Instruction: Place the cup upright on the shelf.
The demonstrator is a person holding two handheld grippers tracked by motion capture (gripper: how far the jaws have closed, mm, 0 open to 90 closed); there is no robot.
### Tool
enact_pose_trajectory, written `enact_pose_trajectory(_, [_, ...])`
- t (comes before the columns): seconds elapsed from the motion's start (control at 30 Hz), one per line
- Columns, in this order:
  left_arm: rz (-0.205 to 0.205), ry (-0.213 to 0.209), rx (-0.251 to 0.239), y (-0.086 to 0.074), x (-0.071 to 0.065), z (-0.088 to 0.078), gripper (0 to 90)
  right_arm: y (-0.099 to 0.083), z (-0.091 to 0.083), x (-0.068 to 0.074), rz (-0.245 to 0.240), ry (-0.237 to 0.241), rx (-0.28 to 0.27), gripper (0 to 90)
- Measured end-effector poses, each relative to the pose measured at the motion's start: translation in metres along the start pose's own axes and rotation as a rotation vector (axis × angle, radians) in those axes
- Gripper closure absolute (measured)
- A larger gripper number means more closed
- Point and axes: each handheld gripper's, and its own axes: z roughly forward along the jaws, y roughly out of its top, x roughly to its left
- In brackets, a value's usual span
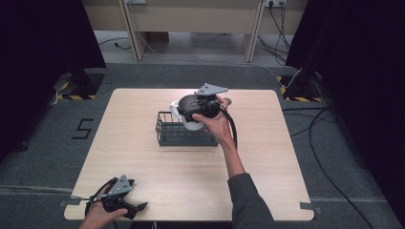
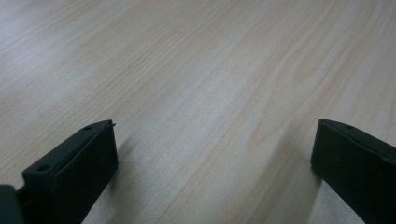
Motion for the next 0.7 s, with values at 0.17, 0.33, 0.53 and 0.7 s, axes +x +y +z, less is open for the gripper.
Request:
enact_pose_trajectory(0.17, [0.0, -0.001, 0.0, 0.0, 0.0, 0.0, 0.0, -0.005, 0.008, -0.004, 0.004, -0.004, 0.016, 6.4])
enact_pose_trajectory(0.33, [0.0, -0.002, -0.001, 0.0, 0.0, 0.0, 0.0, -0.008, 0.012, -0.009, 0.017, -0.01, 0.018, 6.4])
enact_pose_trajectory(0.53, [0.0, -0.002, -0.001, 0.0, 0.0, 0.0, 0.0, -0.012, 0.015, -0.011, 0.024, -0.013, 0.029, 6.4])
enact_pose_trajectory(0.7, [0.001, -0.001, 0.0, 0.0, 0.0, 0.0, 0.0, -0.018, 0.018, -0.013, 0.031, -0.02, 0.045, 6.3])
